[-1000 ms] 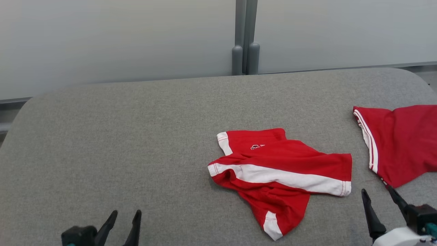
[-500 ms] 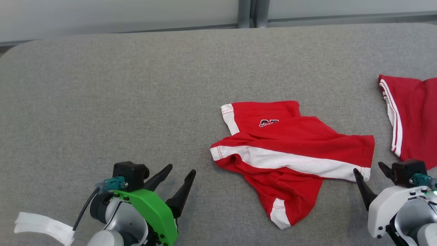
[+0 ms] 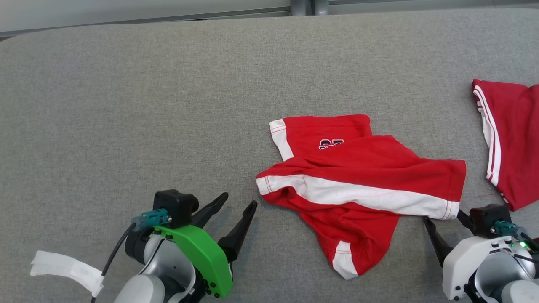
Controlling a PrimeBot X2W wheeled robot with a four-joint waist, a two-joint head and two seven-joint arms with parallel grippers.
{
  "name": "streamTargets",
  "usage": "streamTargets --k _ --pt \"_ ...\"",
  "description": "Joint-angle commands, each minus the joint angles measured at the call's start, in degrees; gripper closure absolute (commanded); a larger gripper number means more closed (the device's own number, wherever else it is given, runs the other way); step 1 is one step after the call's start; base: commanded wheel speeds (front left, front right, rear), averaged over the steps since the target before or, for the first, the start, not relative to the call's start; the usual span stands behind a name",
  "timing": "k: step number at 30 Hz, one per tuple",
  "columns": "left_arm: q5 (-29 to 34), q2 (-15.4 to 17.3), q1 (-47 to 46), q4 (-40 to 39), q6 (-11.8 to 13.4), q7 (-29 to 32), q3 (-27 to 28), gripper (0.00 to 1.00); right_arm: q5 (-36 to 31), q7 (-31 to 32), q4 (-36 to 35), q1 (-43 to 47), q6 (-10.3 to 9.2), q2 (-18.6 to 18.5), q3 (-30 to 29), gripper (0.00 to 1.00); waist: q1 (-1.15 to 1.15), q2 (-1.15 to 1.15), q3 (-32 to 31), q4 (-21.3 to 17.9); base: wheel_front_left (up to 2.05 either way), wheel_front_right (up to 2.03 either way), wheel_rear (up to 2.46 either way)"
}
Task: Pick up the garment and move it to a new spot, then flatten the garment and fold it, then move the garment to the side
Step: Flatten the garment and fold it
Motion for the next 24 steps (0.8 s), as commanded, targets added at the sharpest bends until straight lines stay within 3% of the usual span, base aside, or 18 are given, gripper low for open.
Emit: streamTargets --k 1,24 --pt "-0.56 -0.25 -1.14 -0.25 -0.24 0.23 -0.35 0.0 -0.3 -0.48 0.26 -0.14 -0.02 -0.17 -0.51 0.0 0.0 0.36 -0.12 -0.09 0.0 0.0 0.0" --pt "-1.73 -2.64 -4.74 3.76 -0.79 -0.68 -3.68 0.0 -0.26 -1.77 2.09 -2.85 -0.02 0.54 1.48 0.0 0.0 0.36 0.13 -1.41 0.0 0.0 0.0"
